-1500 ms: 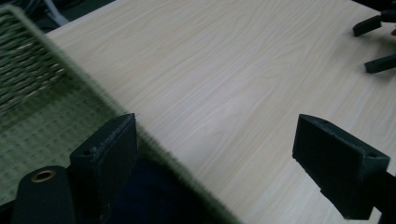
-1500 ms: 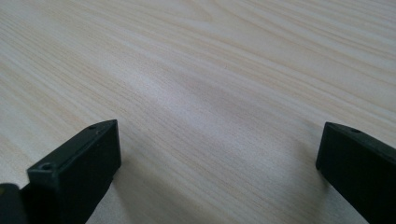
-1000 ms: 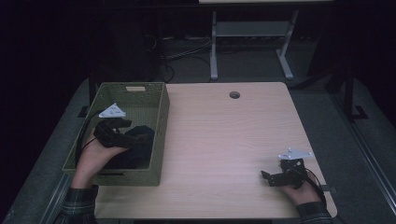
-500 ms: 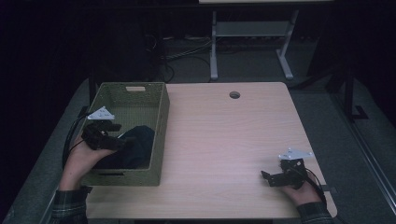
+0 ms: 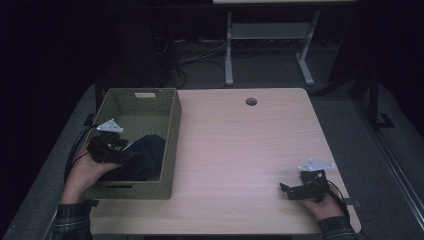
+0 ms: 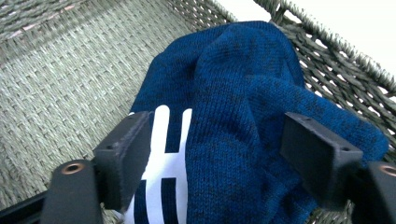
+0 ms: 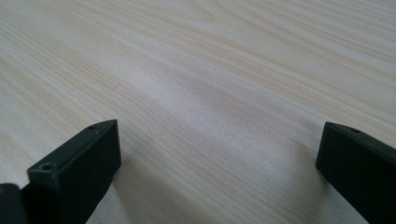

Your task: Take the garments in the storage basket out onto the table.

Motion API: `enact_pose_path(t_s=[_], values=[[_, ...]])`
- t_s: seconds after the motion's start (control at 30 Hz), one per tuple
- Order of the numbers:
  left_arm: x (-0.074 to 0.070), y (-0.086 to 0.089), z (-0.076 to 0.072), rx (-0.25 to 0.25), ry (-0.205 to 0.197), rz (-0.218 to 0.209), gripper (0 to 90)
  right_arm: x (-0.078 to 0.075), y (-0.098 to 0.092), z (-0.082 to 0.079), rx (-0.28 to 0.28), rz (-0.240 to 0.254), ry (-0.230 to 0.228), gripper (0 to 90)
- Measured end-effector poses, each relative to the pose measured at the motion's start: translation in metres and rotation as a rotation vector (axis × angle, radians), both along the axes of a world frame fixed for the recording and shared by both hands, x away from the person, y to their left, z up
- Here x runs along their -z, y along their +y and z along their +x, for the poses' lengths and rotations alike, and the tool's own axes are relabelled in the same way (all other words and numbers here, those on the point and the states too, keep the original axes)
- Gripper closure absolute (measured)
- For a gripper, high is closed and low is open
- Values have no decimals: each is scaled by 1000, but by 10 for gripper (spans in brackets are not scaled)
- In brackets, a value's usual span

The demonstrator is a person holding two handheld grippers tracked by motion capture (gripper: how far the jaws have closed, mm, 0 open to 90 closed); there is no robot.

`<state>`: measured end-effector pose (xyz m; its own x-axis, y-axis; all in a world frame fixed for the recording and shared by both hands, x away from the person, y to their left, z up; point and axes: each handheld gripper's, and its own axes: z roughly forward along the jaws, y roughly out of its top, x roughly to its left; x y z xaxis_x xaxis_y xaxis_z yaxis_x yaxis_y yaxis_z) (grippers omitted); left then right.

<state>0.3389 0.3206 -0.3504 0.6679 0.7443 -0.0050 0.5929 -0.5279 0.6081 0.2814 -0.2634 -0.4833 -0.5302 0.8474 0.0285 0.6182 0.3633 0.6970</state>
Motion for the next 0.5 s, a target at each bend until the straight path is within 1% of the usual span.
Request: enact_pose_path(t_s=[0.07, 0.1, 0.17, 0.27, 0.3, 0.33, 0.37, 0.43, 0.47, 0.5], values=[[1, 0, 0, 3, 3, 4, 285, 0, 0, 0, 0, 0, 0, 0], [1, 0, 0, 7, 7, 9, 315, 0, 0, 0, 0, 0, -1, 0], [3, 0, 0, 11, 15, 15, 328, 0, 0, 0, 0, 0, 0, 0], [4, 1, 1, 14, 30, 21, 406, 0, 0, 0, 0, 0, 0, 0], [5, 1, 1, 21, 35, 22, 406, 0, 0, 0, 0, 0, 0, 0], [6, 1, 1, 22, 42, 16, 442, 0, 0, 0, 0, 0, 0, 0], [6, 1, 1, 29, 48, 11, 500, 0, 0, 0, 0, 0, 0, 0], [6, 1, 1, 34, 52, 8, 551, 0, 0, 0, 0, 0, 0, 0], [6, 1, 1, 36, 55, 7, 551, 0, 0, 0, 0, 0, 0, 0], [6, 1, 1, 43, 61, 2, 586, 0, 0, 0, 0, 0, 0, 0]])
